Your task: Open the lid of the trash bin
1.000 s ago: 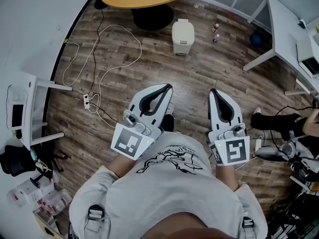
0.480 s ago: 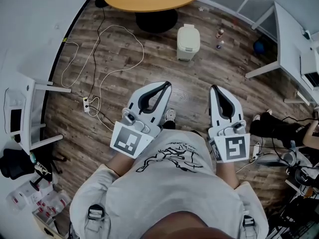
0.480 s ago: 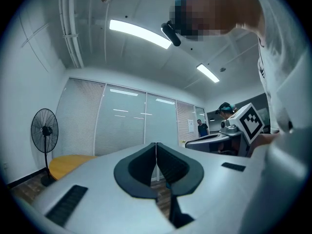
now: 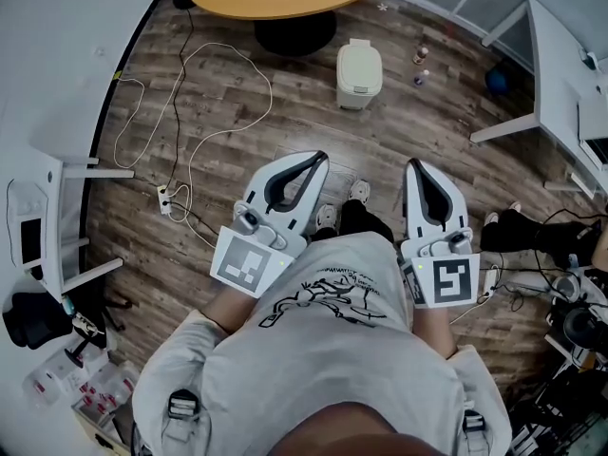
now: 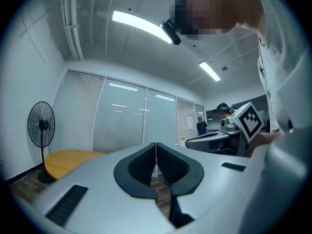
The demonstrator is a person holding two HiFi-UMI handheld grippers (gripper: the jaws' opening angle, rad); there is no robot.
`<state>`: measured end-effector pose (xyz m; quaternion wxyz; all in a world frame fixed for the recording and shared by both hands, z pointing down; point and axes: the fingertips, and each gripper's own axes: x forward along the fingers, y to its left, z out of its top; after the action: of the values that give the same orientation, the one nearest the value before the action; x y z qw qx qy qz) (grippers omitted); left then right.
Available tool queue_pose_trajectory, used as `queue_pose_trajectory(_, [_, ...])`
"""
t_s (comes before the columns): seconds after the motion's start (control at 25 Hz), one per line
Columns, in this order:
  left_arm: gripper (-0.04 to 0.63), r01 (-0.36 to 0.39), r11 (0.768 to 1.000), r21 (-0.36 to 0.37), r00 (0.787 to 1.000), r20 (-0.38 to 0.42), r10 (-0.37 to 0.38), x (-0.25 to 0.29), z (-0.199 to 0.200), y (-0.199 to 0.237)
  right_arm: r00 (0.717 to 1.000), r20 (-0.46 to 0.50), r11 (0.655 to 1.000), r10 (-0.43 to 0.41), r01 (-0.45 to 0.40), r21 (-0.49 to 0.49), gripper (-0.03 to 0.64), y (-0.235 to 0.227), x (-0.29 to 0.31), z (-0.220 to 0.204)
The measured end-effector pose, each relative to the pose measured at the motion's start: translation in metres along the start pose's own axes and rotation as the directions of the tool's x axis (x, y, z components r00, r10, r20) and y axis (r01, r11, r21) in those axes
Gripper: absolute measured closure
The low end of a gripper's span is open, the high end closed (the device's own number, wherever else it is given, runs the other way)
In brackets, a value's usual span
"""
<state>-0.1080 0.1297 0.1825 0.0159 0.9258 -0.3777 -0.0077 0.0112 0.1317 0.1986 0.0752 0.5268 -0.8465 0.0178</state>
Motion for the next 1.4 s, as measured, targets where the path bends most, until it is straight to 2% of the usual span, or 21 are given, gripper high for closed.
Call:
queue_pose_trajectory(0.4, [0.575,-0.023,1.000,0.006,1.000,-0.005,0.023,0.053,-0.002,0.032,1.000,0.013,1.000,0.009,-0.009,0.009,0.612,-0.044,0.046,0.001])
queue_pose_trajectory(1.12, [0.575,-0.015,0.999,0.029,0.999,-0.034,0.016,0.225,0.000,0.075,1.000,0.023,0.999,-0.004,0.003,0.044,0.612,-0.198,0.141,0.003])
queue_pose_trajectory(1.4, [0.575,-0.023,0.999,0.033,0.999,-0.045,0.024,0.282,0.002,0.102,1.000,0.019,0.999,0.013,-0.014,0.039,0.612,-0.242,0.185,0.010])
